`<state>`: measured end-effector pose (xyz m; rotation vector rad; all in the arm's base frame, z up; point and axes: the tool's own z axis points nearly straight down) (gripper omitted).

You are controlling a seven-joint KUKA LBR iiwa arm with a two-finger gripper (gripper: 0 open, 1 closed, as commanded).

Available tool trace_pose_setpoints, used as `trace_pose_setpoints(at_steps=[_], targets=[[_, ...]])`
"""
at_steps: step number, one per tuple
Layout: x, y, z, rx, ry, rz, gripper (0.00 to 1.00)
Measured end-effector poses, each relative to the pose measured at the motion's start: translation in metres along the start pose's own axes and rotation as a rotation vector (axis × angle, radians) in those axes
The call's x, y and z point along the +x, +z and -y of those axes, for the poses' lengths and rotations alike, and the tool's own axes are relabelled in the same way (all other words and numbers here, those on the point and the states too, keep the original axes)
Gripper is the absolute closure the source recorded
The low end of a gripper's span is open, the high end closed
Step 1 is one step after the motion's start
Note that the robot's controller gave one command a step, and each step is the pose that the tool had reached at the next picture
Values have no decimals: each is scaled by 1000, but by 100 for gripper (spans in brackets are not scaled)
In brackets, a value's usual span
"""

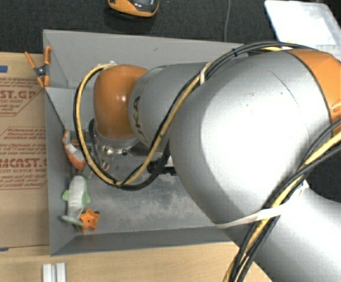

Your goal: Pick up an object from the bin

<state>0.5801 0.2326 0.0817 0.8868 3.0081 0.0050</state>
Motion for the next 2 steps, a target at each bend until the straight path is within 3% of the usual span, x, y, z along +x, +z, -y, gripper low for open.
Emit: trace_pose_setpoints(at_steps=[1,2], targets=[[-25,5,32,-6,-275,2,100],[-16,5,65,-5,-531,8,100]])
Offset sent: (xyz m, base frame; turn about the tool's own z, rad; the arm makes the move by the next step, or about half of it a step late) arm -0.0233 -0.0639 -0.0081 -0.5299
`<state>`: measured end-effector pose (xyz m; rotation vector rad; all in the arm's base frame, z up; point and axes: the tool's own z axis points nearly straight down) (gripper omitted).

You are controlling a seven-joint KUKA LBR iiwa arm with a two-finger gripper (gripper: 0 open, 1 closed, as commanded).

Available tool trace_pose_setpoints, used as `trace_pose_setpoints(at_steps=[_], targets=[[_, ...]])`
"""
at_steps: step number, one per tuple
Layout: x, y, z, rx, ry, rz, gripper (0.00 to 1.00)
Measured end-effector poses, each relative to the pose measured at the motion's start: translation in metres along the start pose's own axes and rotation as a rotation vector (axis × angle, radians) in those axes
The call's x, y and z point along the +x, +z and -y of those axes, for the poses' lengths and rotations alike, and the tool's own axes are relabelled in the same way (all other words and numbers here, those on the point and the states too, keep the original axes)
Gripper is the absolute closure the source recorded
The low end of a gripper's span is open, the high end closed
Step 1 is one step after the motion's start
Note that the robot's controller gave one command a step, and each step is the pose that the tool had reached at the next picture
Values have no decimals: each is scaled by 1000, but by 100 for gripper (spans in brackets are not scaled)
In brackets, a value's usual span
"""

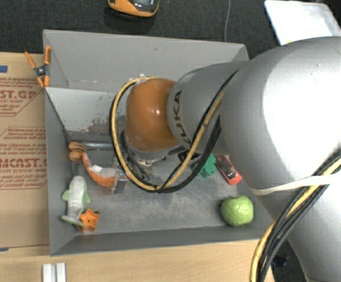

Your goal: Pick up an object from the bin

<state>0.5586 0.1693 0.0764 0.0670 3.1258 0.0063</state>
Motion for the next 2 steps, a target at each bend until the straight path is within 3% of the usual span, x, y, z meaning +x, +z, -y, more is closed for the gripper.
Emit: trace_pose_setpoints(at_steps=[1,2], targets=[[-1,-57,-14,2,109,-7,100],[15,-35,27,0,118,1,100]])
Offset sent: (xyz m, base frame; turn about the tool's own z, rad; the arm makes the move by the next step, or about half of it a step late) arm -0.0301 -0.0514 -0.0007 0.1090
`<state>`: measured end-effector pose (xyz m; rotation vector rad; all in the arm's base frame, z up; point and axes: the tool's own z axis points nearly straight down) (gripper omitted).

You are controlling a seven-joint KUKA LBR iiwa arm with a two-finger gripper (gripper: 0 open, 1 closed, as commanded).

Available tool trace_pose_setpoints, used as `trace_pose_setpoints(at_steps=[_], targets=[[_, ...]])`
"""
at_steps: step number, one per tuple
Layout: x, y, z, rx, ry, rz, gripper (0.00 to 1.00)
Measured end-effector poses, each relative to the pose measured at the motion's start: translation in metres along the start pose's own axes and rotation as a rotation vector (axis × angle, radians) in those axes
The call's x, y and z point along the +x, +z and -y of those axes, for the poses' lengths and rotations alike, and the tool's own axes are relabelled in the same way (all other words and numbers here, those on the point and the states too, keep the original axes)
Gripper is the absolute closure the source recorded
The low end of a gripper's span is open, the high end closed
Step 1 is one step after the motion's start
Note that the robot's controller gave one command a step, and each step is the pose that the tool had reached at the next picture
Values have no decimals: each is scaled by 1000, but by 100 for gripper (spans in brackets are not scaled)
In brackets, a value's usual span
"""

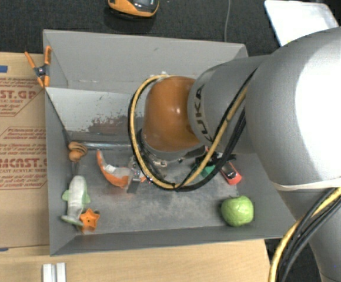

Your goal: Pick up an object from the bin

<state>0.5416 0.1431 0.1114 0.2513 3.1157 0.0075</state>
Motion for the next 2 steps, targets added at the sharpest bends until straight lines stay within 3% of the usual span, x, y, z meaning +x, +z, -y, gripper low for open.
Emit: trace_pose_setpoints(at_steps=[1,2], targets=[[-13,-9,-26,0,162,-5,100],[20,13,-27,1,102,-3,100]])
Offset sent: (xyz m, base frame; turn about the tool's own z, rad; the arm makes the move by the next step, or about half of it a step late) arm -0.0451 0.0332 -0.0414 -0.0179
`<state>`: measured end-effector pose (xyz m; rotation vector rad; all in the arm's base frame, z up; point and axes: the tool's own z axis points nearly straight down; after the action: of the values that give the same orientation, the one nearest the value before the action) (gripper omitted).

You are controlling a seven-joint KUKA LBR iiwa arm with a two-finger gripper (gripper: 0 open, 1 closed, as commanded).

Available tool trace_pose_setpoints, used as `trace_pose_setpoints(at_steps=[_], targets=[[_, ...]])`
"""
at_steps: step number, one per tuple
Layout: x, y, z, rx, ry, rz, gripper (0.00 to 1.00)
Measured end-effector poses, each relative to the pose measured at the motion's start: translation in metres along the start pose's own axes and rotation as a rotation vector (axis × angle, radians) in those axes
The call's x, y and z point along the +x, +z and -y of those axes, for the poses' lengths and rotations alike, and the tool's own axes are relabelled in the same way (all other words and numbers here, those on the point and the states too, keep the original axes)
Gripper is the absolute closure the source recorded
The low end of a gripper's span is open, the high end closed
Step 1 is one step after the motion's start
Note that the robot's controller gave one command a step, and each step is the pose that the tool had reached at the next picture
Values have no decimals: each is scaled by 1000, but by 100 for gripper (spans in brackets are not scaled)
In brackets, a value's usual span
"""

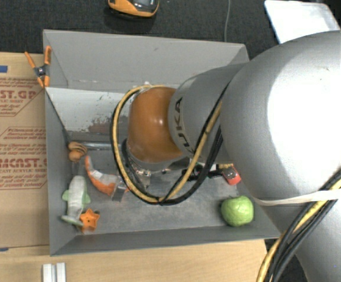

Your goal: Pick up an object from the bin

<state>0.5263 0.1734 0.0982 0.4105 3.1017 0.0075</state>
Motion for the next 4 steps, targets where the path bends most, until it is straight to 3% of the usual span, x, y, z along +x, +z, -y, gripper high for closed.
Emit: trace_pose_setpoints(at_steps=[1,2,3,4], targets=[[-6,-20,-4,-3,-17,2,100],[0,0,-2,4,245,-5,100],[3,25,1,-4,264,3,100],[-1,22,20,0,464,0,100]])
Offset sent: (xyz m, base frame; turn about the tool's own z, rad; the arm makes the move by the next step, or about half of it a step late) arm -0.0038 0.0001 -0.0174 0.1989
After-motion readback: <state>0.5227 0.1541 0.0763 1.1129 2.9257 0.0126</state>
